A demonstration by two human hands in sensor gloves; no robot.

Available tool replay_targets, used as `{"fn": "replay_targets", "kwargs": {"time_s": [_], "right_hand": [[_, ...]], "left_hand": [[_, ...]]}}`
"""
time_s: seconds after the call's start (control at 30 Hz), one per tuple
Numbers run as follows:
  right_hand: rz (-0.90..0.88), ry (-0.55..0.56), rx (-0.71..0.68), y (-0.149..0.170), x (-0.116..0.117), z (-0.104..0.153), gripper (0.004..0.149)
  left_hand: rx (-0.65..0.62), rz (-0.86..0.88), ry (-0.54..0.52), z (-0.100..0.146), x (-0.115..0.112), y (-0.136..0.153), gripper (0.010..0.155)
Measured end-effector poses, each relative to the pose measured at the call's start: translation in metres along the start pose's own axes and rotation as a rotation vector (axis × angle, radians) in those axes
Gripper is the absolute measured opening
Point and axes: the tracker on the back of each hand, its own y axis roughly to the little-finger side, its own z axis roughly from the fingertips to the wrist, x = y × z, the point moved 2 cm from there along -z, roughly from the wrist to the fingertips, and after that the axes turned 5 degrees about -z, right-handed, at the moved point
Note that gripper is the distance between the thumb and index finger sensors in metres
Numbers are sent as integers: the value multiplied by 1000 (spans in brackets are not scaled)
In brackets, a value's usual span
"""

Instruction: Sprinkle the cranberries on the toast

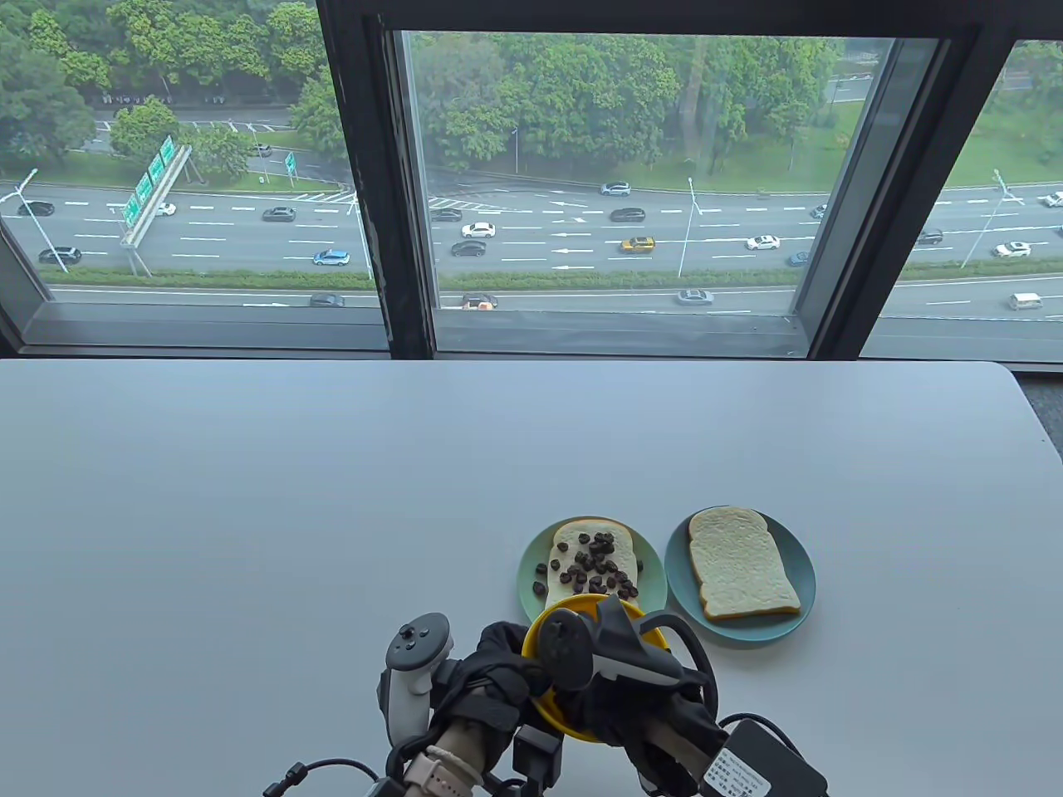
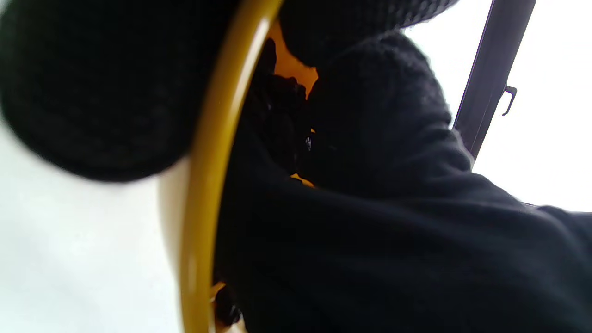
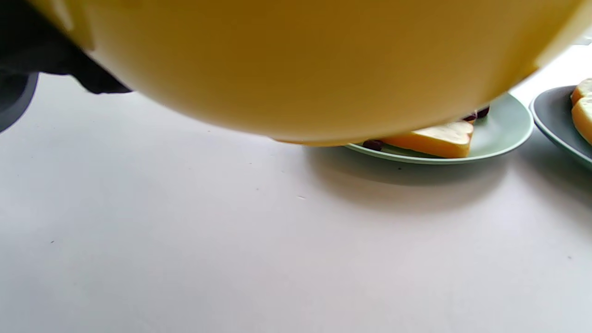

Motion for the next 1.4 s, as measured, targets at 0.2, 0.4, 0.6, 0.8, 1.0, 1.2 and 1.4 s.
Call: {"fn": "replay_targets", "kwargs": {"time_s": [0.2, 0.4, 0.6, 0.8, 1.0, 1.2, 1.4], "right_hand": [[136, 97, -10, -13, -5, 0, 55], [129, 113, -34, -13, -3, 3, 41], [51, 183, -111, -8, -4, 9, 39], [-41, 232, -160, 10, -16, 18, 37], [-165, 256, -157, 30, -30, 21, 37], [-293, 292, -124, 51, -48, 21, 37], [-352, 328, 8, 94, -57, 12, 37]], "left_hand": [[1, 3, 7, -1, -5, 1, 58], [31, -19, 26, -4, -6, 4, 59], [67, -71, 32, -7, -1, 9, 59], [86, -67, 43, -10, 1, 11, 58], [88, -50, 53, -11, 1, 12, 58], [117, -125, 99, -14, -4, 16, 58], [134, -147, 156, -17, -12, 19, 59]]}}
